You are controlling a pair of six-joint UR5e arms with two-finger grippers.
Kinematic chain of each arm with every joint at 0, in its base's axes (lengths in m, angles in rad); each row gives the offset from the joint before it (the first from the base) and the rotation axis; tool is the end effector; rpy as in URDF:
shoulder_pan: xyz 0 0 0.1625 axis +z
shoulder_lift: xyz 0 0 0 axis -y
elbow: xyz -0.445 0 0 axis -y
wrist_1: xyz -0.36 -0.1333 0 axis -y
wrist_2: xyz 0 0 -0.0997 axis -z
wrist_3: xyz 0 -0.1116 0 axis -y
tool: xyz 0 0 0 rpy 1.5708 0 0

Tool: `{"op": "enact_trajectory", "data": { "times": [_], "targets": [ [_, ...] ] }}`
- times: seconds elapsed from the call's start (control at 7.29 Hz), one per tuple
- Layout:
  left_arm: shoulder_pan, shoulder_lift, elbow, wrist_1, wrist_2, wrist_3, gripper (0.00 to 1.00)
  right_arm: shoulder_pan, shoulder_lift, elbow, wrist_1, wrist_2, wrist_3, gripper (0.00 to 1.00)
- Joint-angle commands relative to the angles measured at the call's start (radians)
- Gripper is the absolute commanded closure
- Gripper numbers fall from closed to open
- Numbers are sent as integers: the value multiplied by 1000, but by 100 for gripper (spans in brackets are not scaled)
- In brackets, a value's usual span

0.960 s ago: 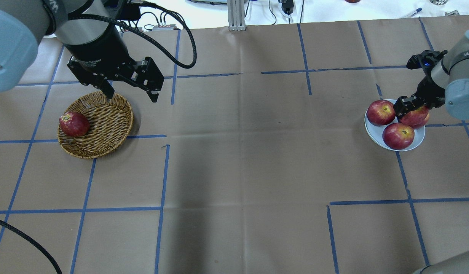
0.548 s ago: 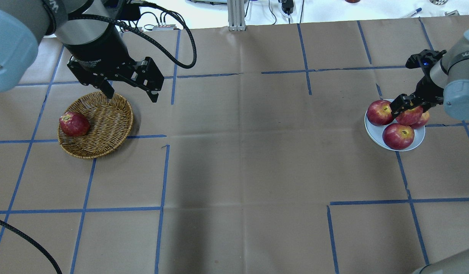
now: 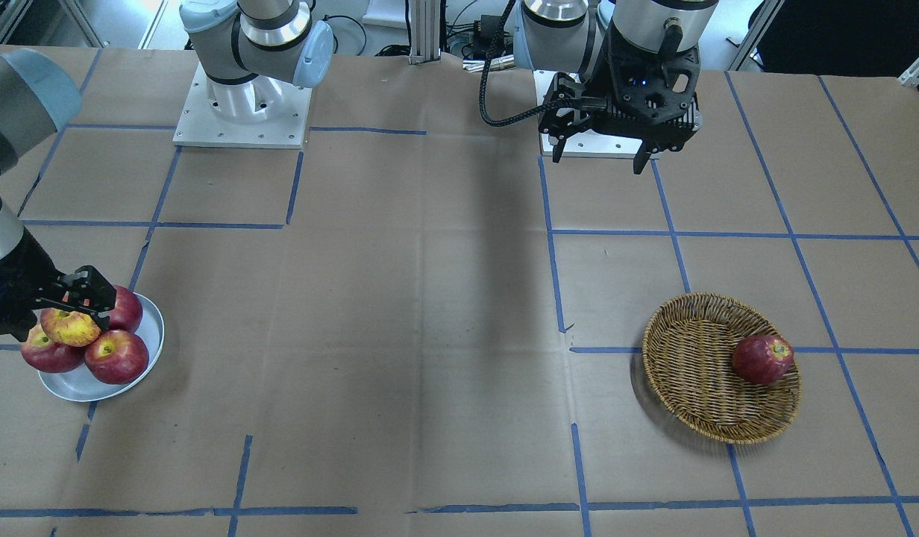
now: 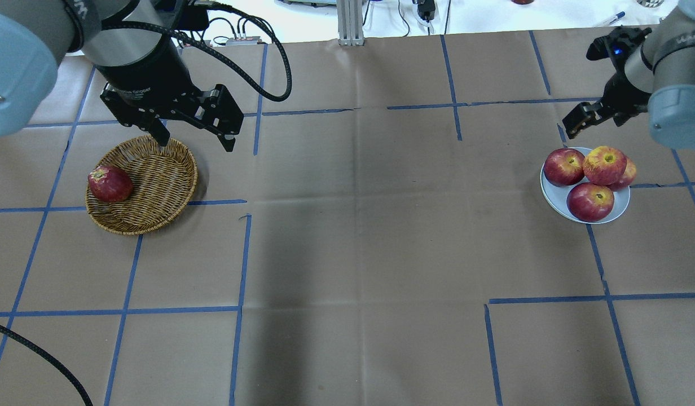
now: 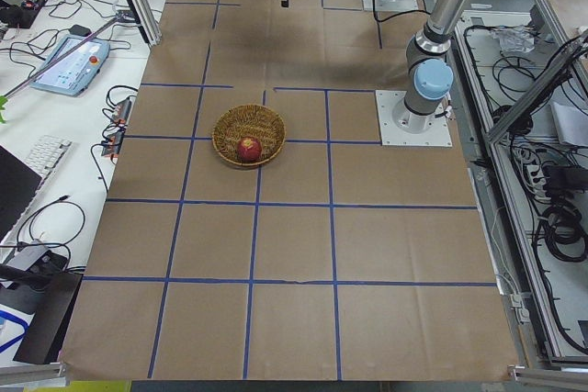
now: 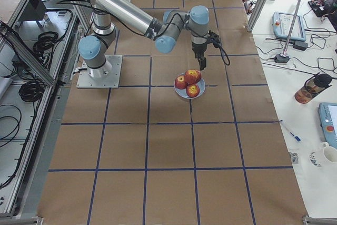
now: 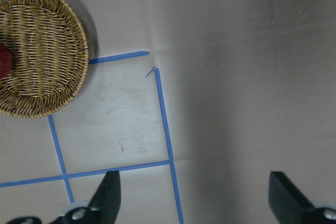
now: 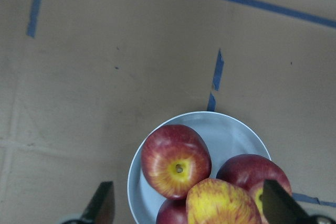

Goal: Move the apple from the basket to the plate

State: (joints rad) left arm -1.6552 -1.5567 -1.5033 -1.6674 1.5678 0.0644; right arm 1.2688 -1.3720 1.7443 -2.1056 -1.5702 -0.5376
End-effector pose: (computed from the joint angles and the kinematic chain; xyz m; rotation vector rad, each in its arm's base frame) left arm -0.1711 -0.4377 0.5237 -0.2333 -3.1300 -0.0236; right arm -0.0332 -0.5549 0.3738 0.3606 -3.0462 0.2285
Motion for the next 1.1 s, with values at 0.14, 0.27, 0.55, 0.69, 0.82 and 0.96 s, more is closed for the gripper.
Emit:
{"op": "enact_trajectory", "data": {
  "times": [0.14,0.27,0.55,0.69,0.82,0.96],
  "targets": [
    [0,0,0,0,0,0,1,159,-54,-178,276,-14,135,0],
    [0,0,0,0,0,0,1,213,-68,-186,342,-13,234,0],
    [0,0,0,0,0,0,1,273,-137,-184,482,-2,440,0],
    [0,0,0,0,0,0,1,276,-150,-177,504,-7,441,0],
    [0,0,0,0,1,0,1,276,-162,-178,506,-11,442,0],
    [0,1,0,0,2,0,1,277,-159,-184,503,-5,444,0]
  ]
}}
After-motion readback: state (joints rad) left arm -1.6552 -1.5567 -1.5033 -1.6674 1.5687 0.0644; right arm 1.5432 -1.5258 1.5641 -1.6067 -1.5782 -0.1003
